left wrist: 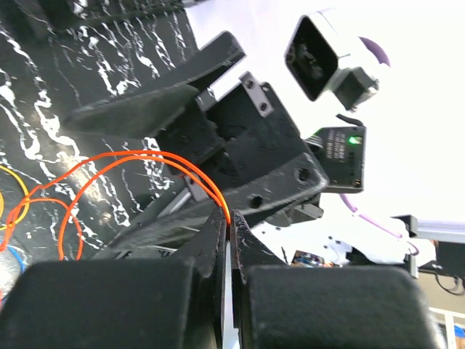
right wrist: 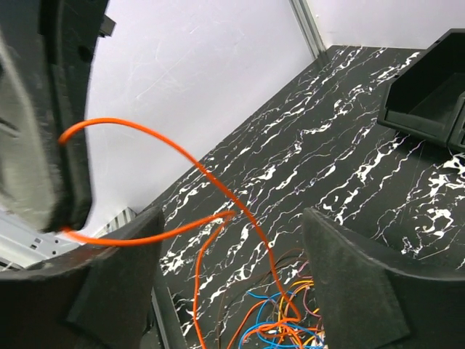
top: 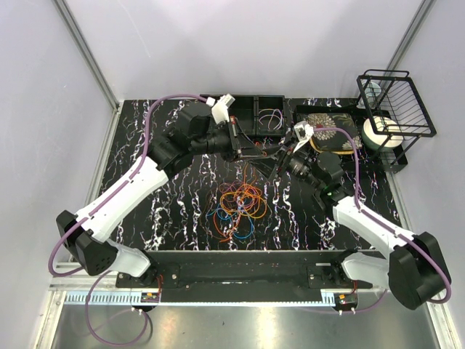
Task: Untangle the cables
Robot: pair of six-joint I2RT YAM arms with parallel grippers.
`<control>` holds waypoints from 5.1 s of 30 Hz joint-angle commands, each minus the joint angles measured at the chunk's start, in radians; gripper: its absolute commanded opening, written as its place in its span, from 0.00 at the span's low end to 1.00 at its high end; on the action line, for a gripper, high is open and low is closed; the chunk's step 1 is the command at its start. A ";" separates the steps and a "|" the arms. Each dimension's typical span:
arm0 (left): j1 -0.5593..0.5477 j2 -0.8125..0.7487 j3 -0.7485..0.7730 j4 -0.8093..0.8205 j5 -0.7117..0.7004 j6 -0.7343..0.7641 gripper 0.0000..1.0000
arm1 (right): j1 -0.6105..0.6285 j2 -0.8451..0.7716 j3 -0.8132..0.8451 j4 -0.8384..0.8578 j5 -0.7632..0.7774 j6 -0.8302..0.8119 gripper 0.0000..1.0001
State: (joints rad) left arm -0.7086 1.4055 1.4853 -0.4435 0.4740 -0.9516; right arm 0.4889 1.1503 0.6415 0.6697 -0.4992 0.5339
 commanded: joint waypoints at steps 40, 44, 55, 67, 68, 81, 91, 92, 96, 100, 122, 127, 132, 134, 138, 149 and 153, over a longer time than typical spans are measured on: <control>-0.143 -0.387 -0.617 0.057 -0.502 0.203 0.74 | 0.022 -0.149 0.251 -0.470 0.277 -0.084 0.00; -0.146 -0.304 -0.619 0.146 -0.494 0.215 0.72 | 0.022 -0.162 0.264 -0.487 0.272 -0.081 0.00; -0.146 -0.139 -0.519 0.224 -0.509 0.232 0.65 | 0.022 -0.207 0.261 -0.521 0.258 -0.081 0.00; -0.146 -0.042 -0.490 0.238 -0.512 0.229 0.61 | 0.022 -0.212 0.254 -0.506 0.241 -0.074 0.00; -0.146 -0.034 -0.491 0.238 -0.511 0.226 0.61 | 0.022 -0.213 0.256 -0.506 0.240 -0.072 0.00; -0.144 0.018 -0.497 0.246 -0.499 0.223 0.23 | 0.022 -0.222 0.250 -0.509 0.254 -0.078 0.00; -0.146 0.003 -0.533 0.212 -0.531 0.220 0.00 | 0.022 -0.231 0.296 -0.536 0.295 -0.112 0.00; -0.144 0.000 -0.537 0.212 -0.532 0.220 0.00 | 0.022 -0.233 0.308 -0.550 0.310 -0.118 0.00; -0.146 -0.020 -0.572 0.239 -0.517 0.223 0.05 | 0.022 -0.233 0.391 -0.561 0.326 -0.138 0.00; -0.150 -0.053 -0.628 0.282 -0.492 0.229 0.40 | 0.022 -0.215 0.478 -0.564 0.321 -0.144 0.00; -0.157 -0.096 -0.695 0.325 -0.488 0.223 0.71 | 0.022 -0.004 1.152 -0.700 0.275 -0.302 0.00; -0.163 -0.114 -0.691 0.330 -0.486 0.246 0.80 | 0.022 -0.040 1.017 -0.687 0.315 -0.298 0.00; -0.161 -0.181 -0.718 0.301 -0.509 0.244 0.83 | 0.022 -0.067 0.882 -0.677 0.346 -0.292 0.00; -0.163 -0.195 -0.723 0.286 -0.503 0.234 0.83 | 0.022 -0.070 0.863 -0.677 0.347 -0.287 0.00; -0.161 -0.229 -0.726 0.267 -0.491 0.224 0.86 | 0.022 -0.070 0.845 -0.677 0.344 -0.278 0.00; -0.117 -0.310 -0.683 0.279 -0.400 0.152 0.89 | 0.022 -0.061 0.822 -0.627 0.333 -0.247 0.00; -0.112 -0.332 -0.659 0.296 -0.365 0.155 0.89 | 0.022 -0.054 0.823 -0.622 0.324 -0.236 0.00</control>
State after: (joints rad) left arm -0.8257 1.1152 0.7677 -0.1925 0.0479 -0.7879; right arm 0.5041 1.0969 1.4643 -0.0109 -0.1745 0.2794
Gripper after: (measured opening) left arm 0.890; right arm 0.018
